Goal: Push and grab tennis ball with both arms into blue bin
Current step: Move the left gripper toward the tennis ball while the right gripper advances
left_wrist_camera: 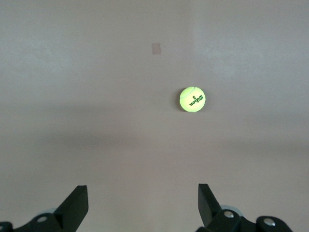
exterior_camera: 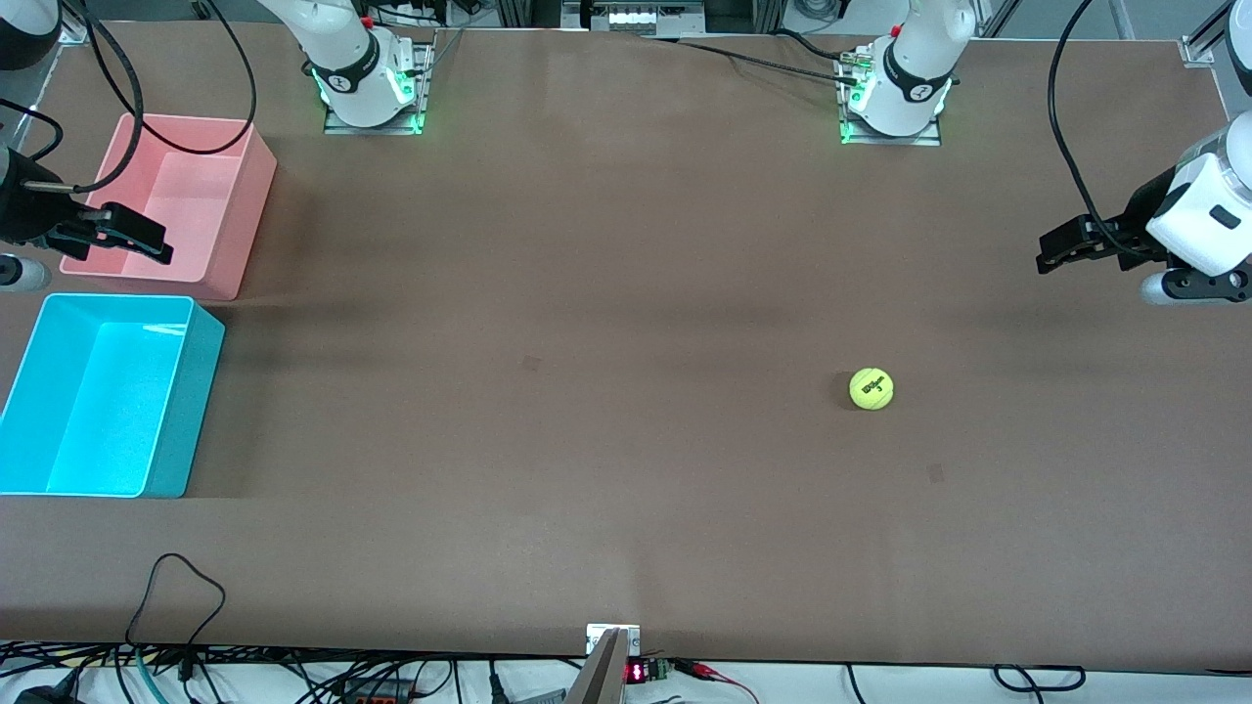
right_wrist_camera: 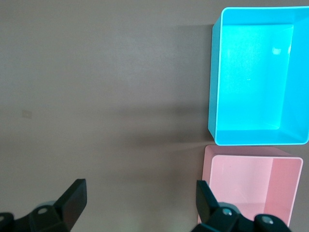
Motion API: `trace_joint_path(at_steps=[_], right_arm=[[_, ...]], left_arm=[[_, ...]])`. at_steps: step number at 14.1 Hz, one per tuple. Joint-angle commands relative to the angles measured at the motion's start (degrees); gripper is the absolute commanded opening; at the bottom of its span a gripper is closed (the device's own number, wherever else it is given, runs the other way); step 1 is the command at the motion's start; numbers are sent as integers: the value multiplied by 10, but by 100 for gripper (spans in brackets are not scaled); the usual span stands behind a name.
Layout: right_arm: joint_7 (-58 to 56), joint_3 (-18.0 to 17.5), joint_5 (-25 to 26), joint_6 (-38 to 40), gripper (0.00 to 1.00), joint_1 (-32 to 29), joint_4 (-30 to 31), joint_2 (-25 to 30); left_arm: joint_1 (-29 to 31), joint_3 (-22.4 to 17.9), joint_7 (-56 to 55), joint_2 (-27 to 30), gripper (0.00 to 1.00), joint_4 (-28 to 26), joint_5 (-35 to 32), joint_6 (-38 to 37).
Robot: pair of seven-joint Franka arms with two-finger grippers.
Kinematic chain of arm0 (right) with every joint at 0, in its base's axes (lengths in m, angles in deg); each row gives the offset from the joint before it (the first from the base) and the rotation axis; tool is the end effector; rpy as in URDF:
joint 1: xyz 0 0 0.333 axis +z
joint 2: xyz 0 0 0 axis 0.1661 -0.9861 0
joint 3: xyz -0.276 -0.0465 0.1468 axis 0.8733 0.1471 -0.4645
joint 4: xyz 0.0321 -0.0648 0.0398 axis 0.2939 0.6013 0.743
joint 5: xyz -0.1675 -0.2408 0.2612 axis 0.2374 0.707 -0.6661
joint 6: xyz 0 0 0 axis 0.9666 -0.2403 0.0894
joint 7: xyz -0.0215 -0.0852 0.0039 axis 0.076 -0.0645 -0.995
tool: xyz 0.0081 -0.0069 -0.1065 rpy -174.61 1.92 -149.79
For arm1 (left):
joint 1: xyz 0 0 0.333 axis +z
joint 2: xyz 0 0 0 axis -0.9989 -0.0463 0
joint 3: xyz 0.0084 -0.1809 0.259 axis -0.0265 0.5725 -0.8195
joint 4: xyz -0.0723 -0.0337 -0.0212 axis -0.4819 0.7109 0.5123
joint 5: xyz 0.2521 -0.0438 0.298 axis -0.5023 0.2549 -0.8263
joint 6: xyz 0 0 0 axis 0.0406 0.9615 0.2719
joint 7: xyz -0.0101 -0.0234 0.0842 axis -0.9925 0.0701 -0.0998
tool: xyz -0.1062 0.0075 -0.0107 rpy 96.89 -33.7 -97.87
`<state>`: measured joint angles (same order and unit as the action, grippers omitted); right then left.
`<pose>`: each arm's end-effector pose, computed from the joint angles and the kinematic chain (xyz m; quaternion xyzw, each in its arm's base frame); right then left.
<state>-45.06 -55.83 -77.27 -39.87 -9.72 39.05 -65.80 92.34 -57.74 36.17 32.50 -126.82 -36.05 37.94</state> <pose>0.5712 -0.0147 0.5854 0.9993 -0.0181 -0.0326 0.0078 0.5650 -0.0060 0.5728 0.9986 0.0304 -0.0428 0.0048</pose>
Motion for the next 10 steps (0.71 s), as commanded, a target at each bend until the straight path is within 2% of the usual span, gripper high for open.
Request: trace_joint_path(at_steps=[1, 7, 10], right_arm=[[-1, -1, -2, 1, 100, -3, 7, 7], [-1, -2, -2, 1, 100, -1, 7, 7], [-1, -1, -2, 1, 100, -1, 7, 8]], left_arm=[[5, 3, 9, 18, 100, -14, -2, -8], [5, 0, 8, 3, 100, -10, 9, 38], [5, 1, 19, -14, 100, -1, 10, 3]])
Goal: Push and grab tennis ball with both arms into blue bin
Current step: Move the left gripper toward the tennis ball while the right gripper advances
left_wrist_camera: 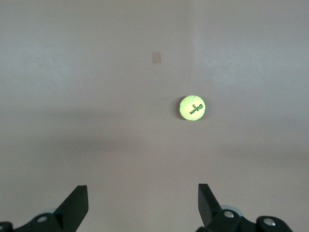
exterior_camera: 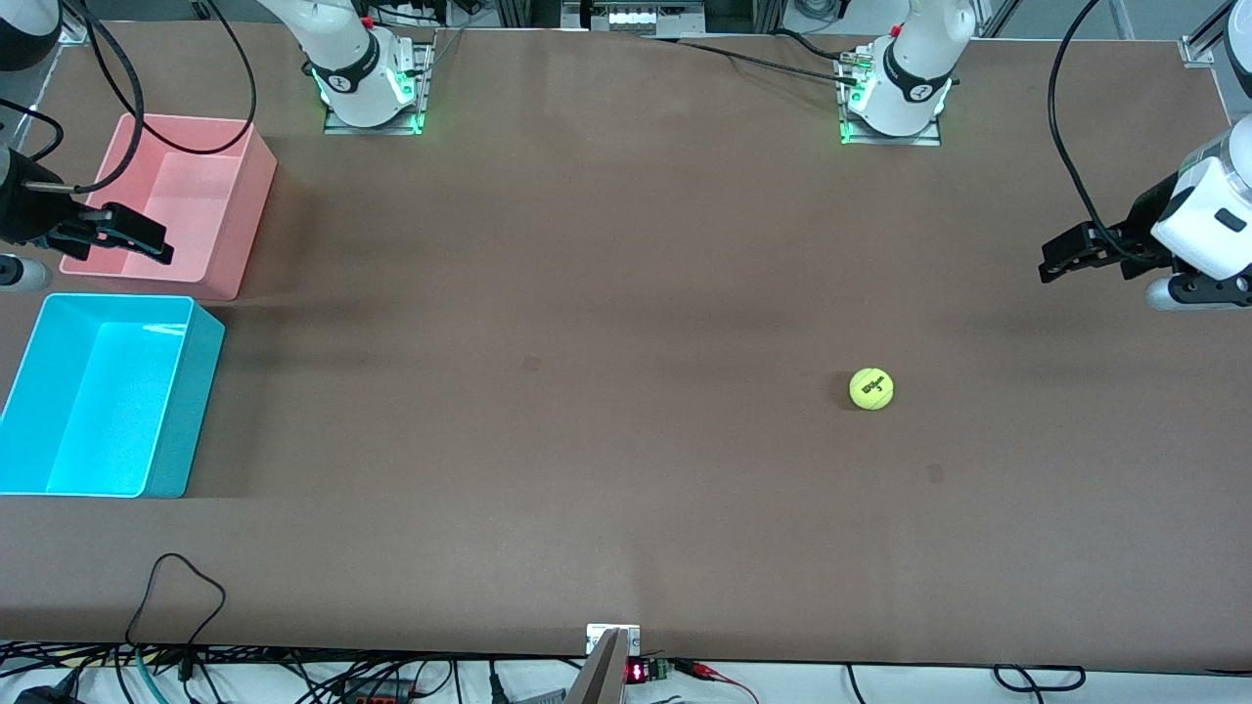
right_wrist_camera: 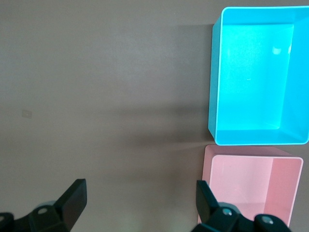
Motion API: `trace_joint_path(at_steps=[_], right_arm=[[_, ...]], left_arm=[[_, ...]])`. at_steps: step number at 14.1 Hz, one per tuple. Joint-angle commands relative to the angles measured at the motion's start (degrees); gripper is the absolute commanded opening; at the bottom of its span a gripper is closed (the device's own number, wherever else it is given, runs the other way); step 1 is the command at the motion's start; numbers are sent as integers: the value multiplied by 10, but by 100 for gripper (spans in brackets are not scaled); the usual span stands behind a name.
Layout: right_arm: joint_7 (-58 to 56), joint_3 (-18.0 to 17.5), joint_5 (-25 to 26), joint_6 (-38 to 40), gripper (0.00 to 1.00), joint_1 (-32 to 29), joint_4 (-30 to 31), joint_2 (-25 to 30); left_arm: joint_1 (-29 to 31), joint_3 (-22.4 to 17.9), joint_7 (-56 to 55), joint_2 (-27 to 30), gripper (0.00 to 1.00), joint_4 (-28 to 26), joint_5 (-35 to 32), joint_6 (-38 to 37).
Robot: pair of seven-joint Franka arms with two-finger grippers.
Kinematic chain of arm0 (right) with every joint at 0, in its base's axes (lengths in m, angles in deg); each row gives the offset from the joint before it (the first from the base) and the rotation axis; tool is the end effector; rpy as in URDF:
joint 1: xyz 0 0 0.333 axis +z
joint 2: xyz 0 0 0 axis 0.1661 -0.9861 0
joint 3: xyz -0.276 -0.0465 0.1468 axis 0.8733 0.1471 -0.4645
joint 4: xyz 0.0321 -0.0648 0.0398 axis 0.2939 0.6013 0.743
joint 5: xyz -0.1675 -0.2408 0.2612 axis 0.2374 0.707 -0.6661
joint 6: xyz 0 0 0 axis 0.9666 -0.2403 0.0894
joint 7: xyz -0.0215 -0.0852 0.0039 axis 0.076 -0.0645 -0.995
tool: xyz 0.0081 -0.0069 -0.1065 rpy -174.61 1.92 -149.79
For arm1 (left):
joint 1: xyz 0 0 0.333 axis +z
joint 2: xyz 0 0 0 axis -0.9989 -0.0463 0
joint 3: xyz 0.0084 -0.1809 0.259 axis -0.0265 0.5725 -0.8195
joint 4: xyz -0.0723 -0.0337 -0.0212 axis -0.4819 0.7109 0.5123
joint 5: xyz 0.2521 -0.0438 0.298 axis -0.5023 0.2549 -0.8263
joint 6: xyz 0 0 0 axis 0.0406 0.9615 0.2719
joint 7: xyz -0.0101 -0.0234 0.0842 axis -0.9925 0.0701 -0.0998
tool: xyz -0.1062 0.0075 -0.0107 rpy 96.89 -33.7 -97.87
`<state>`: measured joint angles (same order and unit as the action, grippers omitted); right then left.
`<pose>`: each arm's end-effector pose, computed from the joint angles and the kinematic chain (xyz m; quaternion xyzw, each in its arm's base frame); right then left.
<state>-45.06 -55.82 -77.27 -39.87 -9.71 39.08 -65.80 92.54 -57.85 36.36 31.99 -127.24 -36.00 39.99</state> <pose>0.5712 -0.0147 0.5851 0.9993 -0.0181 -0.0329 0.0078 0.5707 -0.0029 0.5672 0.9989 0.0316 -0.0330 0.0061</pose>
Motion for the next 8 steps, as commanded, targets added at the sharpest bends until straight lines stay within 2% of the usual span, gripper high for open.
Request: trace_joint_path(at_steps=[1, 4, 6, 7, 8], right_arm=[[-1, -2, -2, 2, 100, -1, 7, 8], [0, -1, -2, 2, 100, -2, 6, 8], [1, -1, -2, 2, 100, -3, 6, 8], [1, -1, -2, 2, 100, -3, 6, 8], [1, -1, -2, 1, 100, -4, 6, 7]], left_arm=[[3, 2, 17, -21, 100, 5, 9, -20], [2, 3, 17, -71, 100, 47, 3, -18], [-2, 4, 34, -93, 100, 56, 1, -21], [1, 4, 68, -103, 78, 52, 3, -22], [0, 4, 91, -109, 43, 48, 3, -22]])
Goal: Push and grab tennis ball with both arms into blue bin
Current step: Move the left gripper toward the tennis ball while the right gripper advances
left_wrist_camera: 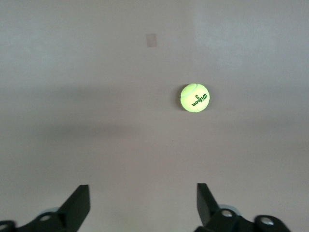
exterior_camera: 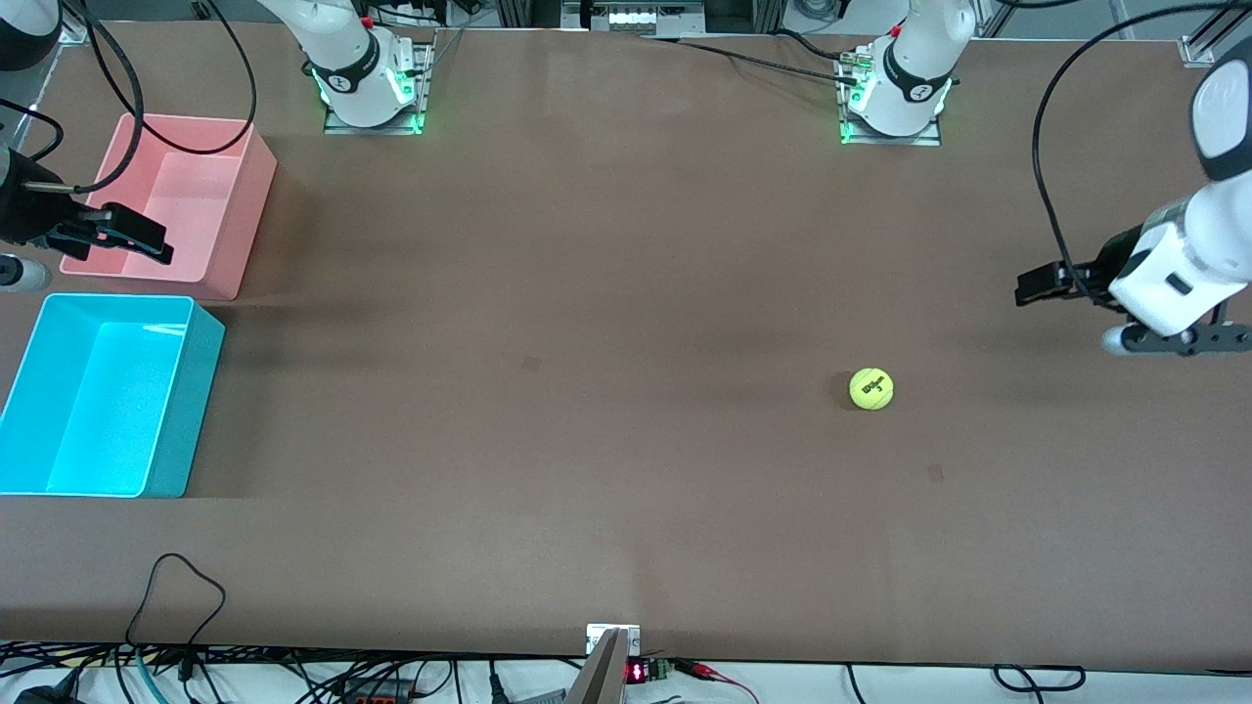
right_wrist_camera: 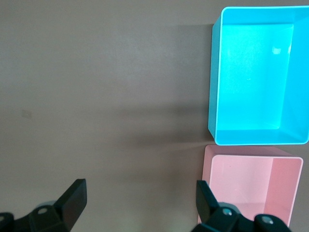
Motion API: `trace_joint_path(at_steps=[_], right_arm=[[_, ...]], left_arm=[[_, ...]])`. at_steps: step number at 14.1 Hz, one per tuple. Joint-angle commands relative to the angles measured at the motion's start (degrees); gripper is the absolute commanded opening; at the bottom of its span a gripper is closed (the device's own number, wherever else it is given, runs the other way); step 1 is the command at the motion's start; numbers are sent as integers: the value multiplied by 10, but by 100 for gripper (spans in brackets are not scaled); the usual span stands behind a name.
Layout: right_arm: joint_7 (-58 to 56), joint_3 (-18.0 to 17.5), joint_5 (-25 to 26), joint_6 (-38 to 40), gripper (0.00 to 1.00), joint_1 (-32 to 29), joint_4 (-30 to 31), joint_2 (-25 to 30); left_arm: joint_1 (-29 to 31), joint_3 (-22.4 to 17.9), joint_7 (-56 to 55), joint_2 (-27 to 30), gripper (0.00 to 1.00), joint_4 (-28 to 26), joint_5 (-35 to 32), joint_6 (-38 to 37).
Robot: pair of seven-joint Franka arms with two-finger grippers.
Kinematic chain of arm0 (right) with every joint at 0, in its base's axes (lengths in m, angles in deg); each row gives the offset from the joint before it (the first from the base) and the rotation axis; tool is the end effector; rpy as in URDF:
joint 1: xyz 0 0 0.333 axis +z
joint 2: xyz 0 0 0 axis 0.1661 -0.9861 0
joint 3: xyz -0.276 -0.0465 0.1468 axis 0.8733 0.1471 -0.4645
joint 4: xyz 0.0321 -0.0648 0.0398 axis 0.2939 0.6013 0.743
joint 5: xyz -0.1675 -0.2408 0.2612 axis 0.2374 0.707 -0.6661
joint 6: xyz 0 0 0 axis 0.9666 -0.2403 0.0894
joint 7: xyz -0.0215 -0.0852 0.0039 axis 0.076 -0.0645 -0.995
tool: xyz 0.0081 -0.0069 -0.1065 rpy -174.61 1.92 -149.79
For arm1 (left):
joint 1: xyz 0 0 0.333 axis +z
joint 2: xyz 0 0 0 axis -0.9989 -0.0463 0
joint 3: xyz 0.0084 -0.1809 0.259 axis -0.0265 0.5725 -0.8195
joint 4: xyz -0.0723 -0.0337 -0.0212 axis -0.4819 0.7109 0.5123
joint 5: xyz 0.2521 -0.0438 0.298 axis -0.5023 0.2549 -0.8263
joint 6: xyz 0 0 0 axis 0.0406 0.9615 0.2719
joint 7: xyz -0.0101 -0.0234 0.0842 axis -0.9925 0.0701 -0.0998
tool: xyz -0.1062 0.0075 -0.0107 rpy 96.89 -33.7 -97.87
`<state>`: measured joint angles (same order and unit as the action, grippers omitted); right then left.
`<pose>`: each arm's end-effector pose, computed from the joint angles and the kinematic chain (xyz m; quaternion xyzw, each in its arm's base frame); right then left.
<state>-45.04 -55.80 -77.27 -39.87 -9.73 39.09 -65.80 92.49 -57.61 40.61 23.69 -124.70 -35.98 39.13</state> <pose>0.5711 -0.0151 0.5850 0.9993 -0.0186 -0.0330 0.0078 0.6025 -0.0029 0.5021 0.9958 -0.0076 -0.0901 0.0147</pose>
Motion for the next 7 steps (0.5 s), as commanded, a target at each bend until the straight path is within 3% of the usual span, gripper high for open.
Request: trace_joint_path(at_steps=[1, 2, 3, 7], right_arm=[[2, -1, -2, -2, 100, -4, 6, 6], [3, -1, -3, -4, 100, -4, 6, 5], [2, -1, -3, -5, 100, -4, 6, 4], [-6, -1, -1, -2, 100, 1, 5, -15]], left_arm=[[1, 1, 54, -31, 23, 19, 2, -14], [4, 2, 67, -40, 8, 18, 2, -14], [4, 2, 83, -54, 0, 16, 2, -14], [-16, 2, 267, -115, 0, 8, -6, 18]])
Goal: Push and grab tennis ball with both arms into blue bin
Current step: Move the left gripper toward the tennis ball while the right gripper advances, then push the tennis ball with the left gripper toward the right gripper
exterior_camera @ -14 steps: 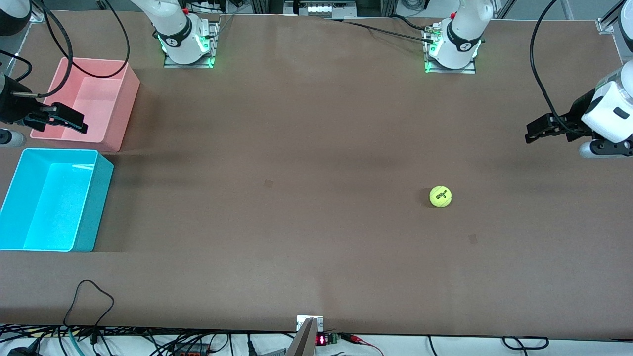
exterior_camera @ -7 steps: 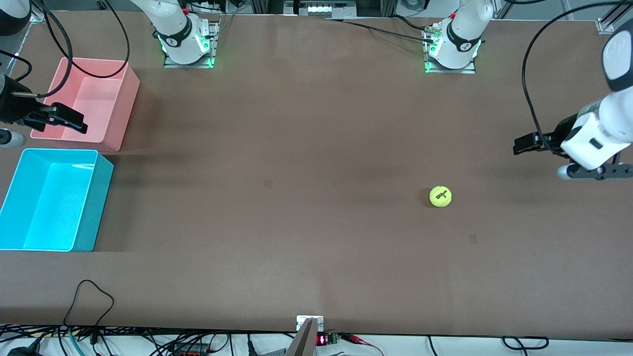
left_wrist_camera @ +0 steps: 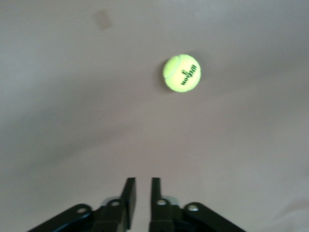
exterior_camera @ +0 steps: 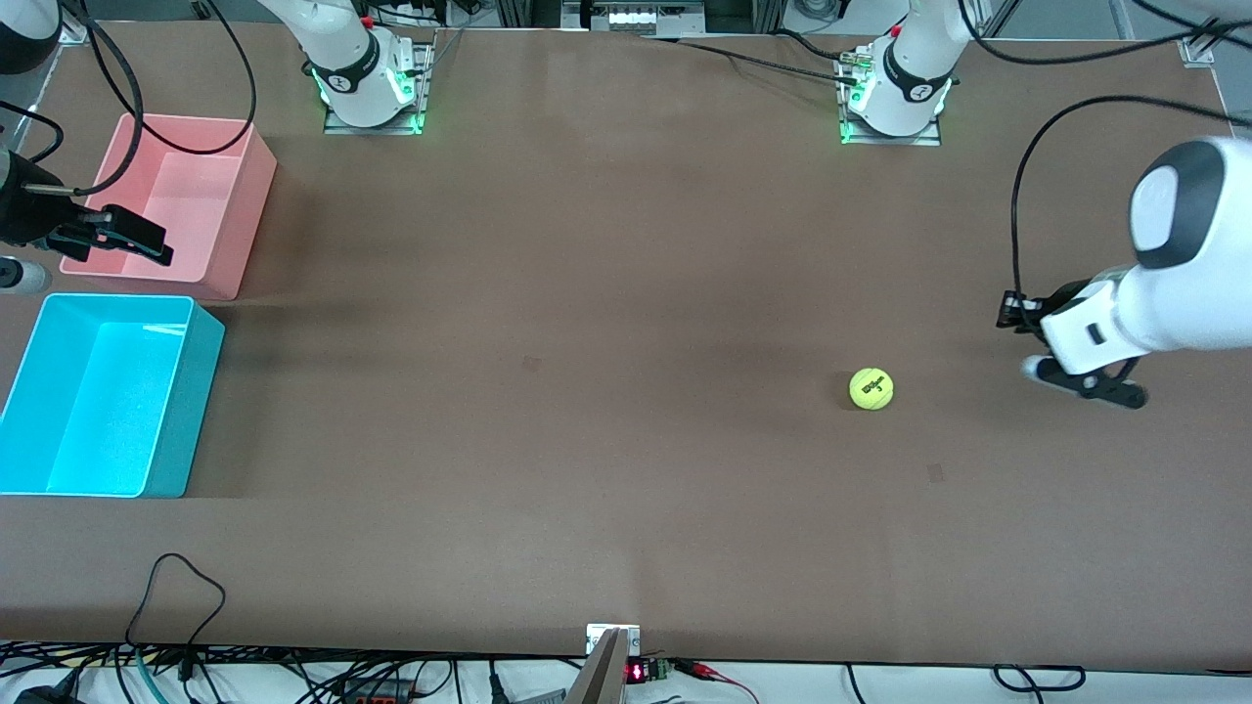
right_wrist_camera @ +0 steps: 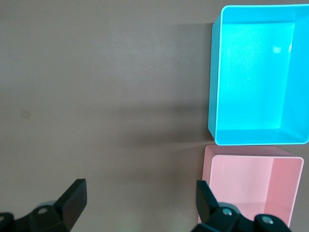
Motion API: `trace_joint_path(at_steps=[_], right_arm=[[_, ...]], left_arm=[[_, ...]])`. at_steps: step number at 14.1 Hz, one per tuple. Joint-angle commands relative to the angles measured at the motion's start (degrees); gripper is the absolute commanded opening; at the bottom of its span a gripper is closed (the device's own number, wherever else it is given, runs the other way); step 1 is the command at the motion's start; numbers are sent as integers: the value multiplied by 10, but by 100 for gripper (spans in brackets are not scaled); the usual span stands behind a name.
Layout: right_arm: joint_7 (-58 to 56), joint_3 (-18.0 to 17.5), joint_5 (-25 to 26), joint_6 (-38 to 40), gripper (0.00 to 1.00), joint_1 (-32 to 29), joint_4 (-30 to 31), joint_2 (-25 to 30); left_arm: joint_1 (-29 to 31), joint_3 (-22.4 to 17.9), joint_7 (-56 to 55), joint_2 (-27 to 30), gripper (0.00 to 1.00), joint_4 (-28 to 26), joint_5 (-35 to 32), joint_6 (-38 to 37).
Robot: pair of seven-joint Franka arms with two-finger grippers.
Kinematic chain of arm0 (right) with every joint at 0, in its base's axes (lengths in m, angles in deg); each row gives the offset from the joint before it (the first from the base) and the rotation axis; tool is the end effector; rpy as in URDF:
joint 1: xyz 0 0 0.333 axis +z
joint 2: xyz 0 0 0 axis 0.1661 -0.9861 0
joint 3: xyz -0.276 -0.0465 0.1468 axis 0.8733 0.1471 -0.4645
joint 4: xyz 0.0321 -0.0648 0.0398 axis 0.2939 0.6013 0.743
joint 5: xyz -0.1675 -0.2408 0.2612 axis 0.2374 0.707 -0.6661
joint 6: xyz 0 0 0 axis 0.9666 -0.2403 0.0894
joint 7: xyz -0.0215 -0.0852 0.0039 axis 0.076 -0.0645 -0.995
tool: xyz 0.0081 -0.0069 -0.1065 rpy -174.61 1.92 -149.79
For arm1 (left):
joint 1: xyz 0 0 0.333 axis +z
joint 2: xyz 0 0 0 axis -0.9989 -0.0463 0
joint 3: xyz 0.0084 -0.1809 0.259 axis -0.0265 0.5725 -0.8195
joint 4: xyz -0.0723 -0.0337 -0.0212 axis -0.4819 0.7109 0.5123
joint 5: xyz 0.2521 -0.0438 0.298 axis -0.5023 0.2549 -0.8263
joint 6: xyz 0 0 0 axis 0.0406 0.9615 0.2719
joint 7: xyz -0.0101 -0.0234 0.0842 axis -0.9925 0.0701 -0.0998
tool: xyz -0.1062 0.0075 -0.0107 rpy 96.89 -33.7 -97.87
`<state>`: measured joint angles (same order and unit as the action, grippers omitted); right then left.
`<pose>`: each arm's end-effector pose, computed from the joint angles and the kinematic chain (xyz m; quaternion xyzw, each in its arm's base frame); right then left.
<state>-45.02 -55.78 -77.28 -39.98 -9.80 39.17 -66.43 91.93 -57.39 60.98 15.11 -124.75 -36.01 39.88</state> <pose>0.5740 -0.0160 0.5782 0.9990 -0.0195 -0.0382 0.0078 0.6224 -0.0094 0.4110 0.9691 -0.1881 -0.1518 0.0488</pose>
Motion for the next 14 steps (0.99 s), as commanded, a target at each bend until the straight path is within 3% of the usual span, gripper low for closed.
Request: trace_joint_path(at_steps=[1, 4, 7, 14], right_arm=[[-10, -5, 2, 1, 100, 3, 3, -20], [-9, -6, -2, 25, 100, 9, 3, -31], [-9, -6, 2, 22, 100, 12, 21, -41], [0, -6, 7, -110, 100, 25, 162, -47]], left_arm=[[-12, 0, 92, -30, 0, -9, -14, 17], [-16, 1, 244, -26, 0, -86, -43, 114], [-9, 0, 381, -34, 0, -127, -59, 207], [44, -5, 530, -91, 0, -141, -113, 342]])
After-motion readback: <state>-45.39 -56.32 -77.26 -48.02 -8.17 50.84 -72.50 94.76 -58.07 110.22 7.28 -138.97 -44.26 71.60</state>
